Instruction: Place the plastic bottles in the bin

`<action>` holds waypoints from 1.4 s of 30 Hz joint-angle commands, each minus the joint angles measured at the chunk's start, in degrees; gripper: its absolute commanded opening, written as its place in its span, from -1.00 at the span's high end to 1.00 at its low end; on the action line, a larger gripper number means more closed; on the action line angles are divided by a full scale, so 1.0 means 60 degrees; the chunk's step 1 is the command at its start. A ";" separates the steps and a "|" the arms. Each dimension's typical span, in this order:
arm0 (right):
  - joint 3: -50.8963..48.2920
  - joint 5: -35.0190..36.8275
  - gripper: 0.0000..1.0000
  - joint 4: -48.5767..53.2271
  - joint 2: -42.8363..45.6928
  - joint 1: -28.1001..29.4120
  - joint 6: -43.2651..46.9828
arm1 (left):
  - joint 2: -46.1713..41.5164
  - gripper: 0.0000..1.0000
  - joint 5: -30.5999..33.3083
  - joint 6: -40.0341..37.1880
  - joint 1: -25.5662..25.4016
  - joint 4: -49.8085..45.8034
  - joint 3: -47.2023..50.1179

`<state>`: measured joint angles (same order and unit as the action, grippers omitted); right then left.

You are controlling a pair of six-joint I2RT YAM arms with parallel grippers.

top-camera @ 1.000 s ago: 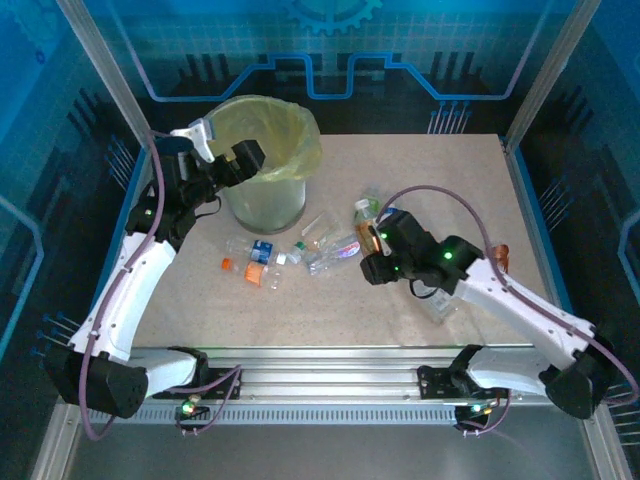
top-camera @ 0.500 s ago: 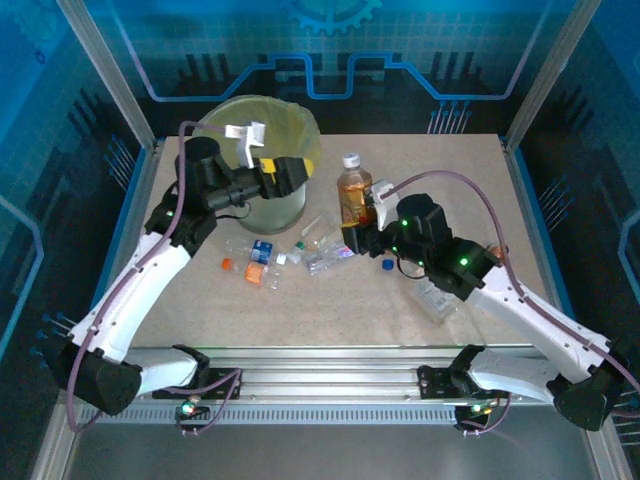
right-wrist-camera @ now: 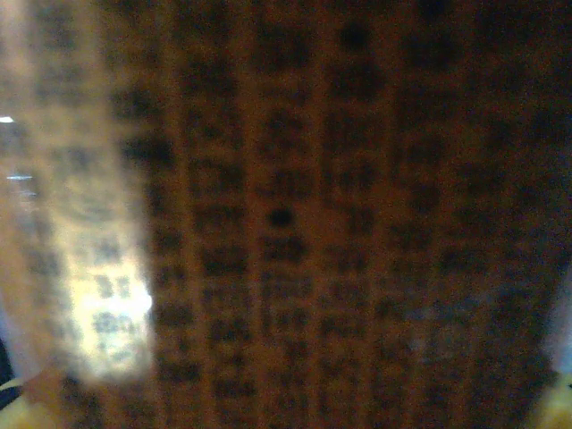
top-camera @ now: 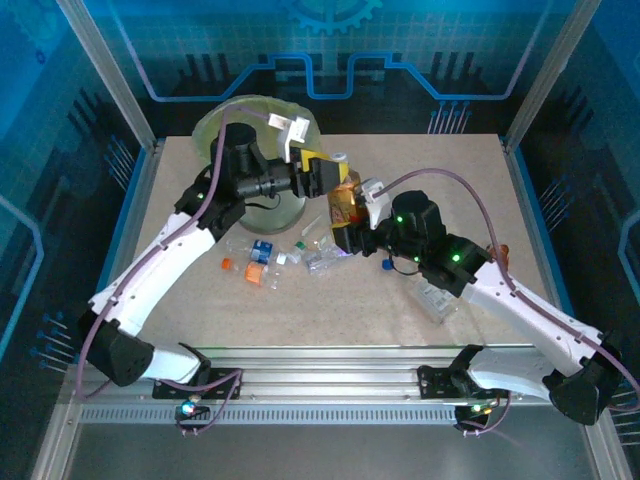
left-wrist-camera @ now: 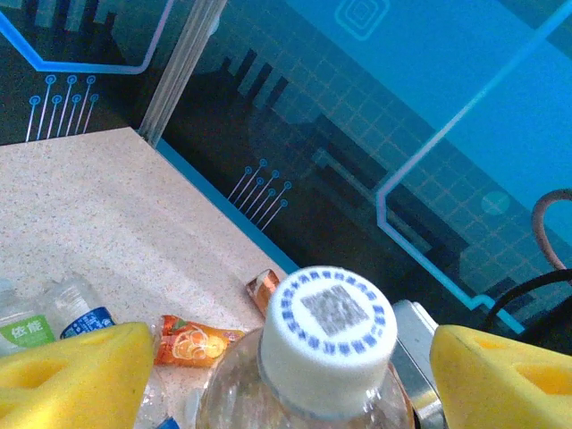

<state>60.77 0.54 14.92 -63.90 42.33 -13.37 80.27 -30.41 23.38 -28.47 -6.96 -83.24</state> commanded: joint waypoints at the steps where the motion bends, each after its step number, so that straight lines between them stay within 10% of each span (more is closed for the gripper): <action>1: 0.0251 -0.0252 -0.01 -0.0302 -0.0129 -0.0050 0.0151 | 0.0235 -0.52 -0.0401 -0.0216 -0.0142 0.0369 -0.0491; 16: 0.0545 -0.0310 -0.18 -0.0105 -0.0461 -0.0041 0.0085 | 0.0386 0.74 -0.0255 -0.0327 -0.0192 0.0457 -0.0585; 22: 0.0853 -0.0018 -1.00 0.0579 -0.0501 -0.0053 -0.0014 | 0.0173 0.84 0.0591 -0.0868 -0.0149 0.0060 -0.0793; 42: 0.0490 0.2306 -0.99 0.1967 0.1241 -0.0350 -0.1058 | 0.0273 0.97 0.3493 -0.0997 0.3119 -0.0420 -0.3251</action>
<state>64.55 9.76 24.25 -57.56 41.52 -17.06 82.13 -14.24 19.27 -10.85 -10.15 -98.52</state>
